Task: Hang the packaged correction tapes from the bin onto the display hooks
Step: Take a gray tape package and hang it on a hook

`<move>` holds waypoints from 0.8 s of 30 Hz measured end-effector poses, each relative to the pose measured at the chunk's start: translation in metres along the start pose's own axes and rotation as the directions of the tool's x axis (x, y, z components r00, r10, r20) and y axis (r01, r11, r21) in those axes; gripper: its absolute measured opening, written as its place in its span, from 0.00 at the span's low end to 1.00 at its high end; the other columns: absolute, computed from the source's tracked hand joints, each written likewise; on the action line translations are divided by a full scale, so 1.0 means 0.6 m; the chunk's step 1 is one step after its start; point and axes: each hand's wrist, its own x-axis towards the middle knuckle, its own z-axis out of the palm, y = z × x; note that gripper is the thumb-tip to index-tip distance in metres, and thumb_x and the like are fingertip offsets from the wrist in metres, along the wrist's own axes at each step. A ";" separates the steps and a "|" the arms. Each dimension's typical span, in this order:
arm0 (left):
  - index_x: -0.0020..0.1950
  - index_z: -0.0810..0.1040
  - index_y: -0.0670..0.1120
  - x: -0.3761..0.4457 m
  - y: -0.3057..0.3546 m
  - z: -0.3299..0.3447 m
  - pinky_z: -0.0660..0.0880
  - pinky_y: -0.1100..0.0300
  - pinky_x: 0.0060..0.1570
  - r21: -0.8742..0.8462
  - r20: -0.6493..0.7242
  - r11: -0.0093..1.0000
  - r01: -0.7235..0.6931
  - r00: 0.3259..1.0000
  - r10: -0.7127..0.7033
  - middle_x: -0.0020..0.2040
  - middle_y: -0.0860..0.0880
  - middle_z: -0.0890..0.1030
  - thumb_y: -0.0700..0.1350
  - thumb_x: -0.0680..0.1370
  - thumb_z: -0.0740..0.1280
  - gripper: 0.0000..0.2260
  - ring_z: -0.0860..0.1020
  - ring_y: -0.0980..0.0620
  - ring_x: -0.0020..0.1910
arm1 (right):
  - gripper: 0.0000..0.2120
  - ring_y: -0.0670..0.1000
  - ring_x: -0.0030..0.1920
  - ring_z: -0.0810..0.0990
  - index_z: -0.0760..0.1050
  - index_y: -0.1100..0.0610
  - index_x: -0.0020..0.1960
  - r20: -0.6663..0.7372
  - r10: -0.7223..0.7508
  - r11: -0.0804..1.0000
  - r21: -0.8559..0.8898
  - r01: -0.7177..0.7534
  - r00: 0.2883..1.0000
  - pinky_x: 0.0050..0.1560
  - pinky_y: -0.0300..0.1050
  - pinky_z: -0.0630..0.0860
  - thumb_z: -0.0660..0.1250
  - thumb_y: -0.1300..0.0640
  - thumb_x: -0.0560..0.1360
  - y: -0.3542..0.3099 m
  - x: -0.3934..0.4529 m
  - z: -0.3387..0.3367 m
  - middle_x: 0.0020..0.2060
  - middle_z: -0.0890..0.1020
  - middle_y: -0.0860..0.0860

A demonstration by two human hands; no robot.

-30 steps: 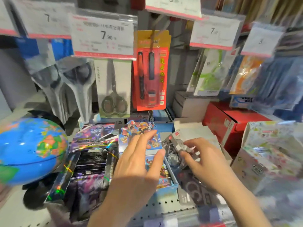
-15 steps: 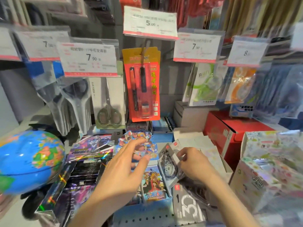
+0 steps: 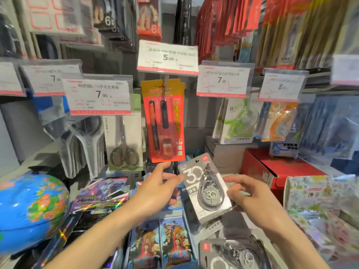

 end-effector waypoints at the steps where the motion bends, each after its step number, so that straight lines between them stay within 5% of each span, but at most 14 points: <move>1: 0.76 0.64 0.55 0.007 0.003 0.004 0.84 0.48 0.53 -0.034 0.009 0.999 0.013 1.000 -0.012 0.58 0.52 0.80 0.50 0.83 0.66 0.23 0.86 0.48 0.49 | 0.14 0.42 0.35 0.77 0.81 0.48 0.53 0.024 0.007 1.000 0.013 -0.007 1.000 0.47 0.45 0.76 0.67 0.66 0.76 0.002 0.000 0.000 0.32 0.79 0.45; 7: 0.65 0.73 0.47 0.022 0.006 0.016 0.83 0.59 0.36 -0.212 0.018 0.977 0.036 0.999 -0.033 0.50 0.40 0.83 0.39 0.84 0.64 0.10 0.82 0.53 0.30 | 0.13 0.46 0.37 0.76 0.80 0.50 0.55 0.082 -0.014 0.998 0.061 0.009 0.996 0.42 0.37 0.75 0.67 0.65 0.76 0.013 -0.006 0.001 0.33 0.78 0.49; 10: 0.63 0.74 0.46 0.023 0.000 0.016 0.83 0.60 0.35 -0.215 0.001 0.977 0.003 1.000 -0.003 0.53 0.34 0.84 0.38 0.84 0.64 0.09 0.82 0.52 0.31 | 0.12 0.48 0.39 0.79 0.80 0.48 0.55 0.065 -0.017 1.000 -0.006 0.017 0.998 0.41 0.32 0.74 0.67 0.63 0.77 0.017 -0.009 0.006 0.37 0.81 0.52; 15: 0.64 0.74 0.46 0.032 -0.008 0.015 0.83 0.57 0.37 -0.165 -0.037 0.984 -0.072 0.997 0.067 0.52 0.30 0.81 0.38 0.83 0.64 0.10 0.83 0.50 0.33 | 0.10 0.34 0.48 0.77 0.74 0.40 0.58 -0.088 -0.157 0.957 -0.259 0.130 0.984 0.44 0.28 0.73 0.67 0.49 0.77 0.007 -0.012 0.016 0.50 0.79 0.40; 19: 0.63 0.74 0.47 0.035 -0.008 0.018 0.81 0.58 0.35 -0.169 -0.055 0.981 -0.097 0.995 0.089 0.48 0.34 0.83 0.39 0.83 0.64 0.09 0.84 0.49 0.34 | 0.21 0.37 0.52 0.75 0.65 0.32 0.63 0.018 -0.199 0.916 -0.353 0.192 0.980 0.53 0.40 0.76 0.66 0.34 0.72 -0.017 -0.022 0.035 0.54 0.74 0.35; 24: 0.63 0.75 0.49 0.029 0.000 0.014 0.81 0.59 0.36 -0.138 -0.080 0.982 -0.132 0.989 0.121 0.48 0.34 0.82 0.40 0.83 0.66 0.09 0.83 0.46 0.35 | 0.35 0.37 0.59 0.71 0.59 0.35 0.71 0.055 -0.263 0.878 -0.400 0.263 0.963 0.57 0.36 0.70 0.69 0.33 0.69 -0.023 -0.022 0.053 0.59 0.70 0.33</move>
